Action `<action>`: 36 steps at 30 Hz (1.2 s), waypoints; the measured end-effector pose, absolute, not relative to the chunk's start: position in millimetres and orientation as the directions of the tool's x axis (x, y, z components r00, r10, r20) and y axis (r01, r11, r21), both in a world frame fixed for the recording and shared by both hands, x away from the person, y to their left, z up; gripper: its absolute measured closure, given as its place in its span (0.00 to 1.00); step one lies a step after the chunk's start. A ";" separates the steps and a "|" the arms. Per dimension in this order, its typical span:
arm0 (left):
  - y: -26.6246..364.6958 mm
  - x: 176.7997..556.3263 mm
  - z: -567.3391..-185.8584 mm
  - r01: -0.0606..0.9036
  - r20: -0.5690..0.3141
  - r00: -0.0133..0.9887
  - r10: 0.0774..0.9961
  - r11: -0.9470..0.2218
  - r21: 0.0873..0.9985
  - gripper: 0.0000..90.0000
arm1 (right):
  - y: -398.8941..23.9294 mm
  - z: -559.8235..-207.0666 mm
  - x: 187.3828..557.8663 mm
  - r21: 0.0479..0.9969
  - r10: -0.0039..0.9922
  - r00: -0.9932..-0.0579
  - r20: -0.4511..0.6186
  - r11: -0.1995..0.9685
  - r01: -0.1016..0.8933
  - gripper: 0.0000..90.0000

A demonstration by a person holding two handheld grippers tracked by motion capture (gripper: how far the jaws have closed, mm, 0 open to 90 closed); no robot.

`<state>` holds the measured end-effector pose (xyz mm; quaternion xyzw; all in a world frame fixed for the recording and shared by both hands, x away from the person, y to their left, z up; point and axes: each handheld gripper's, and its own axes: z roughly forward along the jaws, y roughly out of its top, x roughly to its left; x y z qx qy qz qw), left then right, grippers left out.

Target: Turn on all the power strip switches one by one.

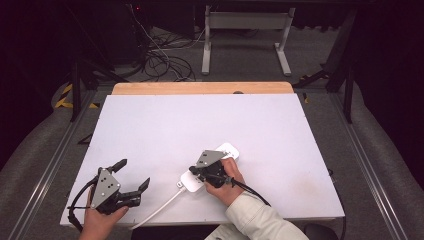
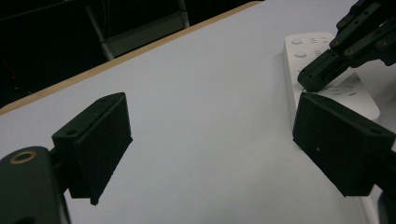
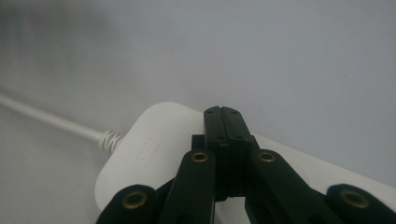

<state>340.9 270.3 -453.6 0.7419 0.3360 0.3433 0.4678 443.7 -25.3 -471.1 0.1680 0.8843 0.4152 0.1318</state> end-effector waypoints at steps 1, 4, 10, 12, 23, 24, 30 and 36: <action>270.5 340.6 -453.5 0.178 0.193 0.540 0.819 -0.335 0.925 0.13 | -25.3 -471.1 443.7 0.779 0.407 -0.909 -0.094 0.599 0.188 1.00; 272.0 340.5 -453.0 0.175 0.190 0.539 0.820 -0.330 0.927 0.13 | -28.7 -455.9 438.5 0.823 0.412 -0.904 -0.115 0.549 0.146 1.00; 273.0 341.1 -452.8 0.171 0.196 0.539 0.819 -0.334 0.927 0.13 | -34.7 -432.5 437.1 0.848 0.400 -0.912 -0.096 0.513 0.136 1.00; 272.4 340.5 -452.4 0.170 0.195 0.538 0.820 -0.332 0.928 0.13 | -34.7 -432.8 436.0 0.844 0.394 -0.913 -0.100 0.520 0.132 1.00; 272.4 340.9 -452.9 0.175 0.189 0.540 0.820 -0.329 0.928 0.13 | -32.1 -430.3 431.4 0.842 0.372 -0.921 -0.112 0.527 0.111 1.00; 272.4 341.0 -452.9 0.174 0.189 0.540 0.820 -0.328 0.928 0.13 | -31.9 -430.3 431.3 0.842 0.371 -0.922 -0.112 0.528 0.110 1.00; 272.2 340.8 -452.8 0.173 0.190 0.540 0.820 -0.329 0.928 0.13 | -32.7 -428.2 432.4 0.842 0.351 -0.931 -0.101 0.528 0.107 0.98; 272.6 340.9 -452.3 0.170 0.195 0.538 0.820 -0.331 0.928 0.13 | -38.5 -420.9 436.8 0.860 0.351 -0.932 -0.092 0.500 0.104 0.70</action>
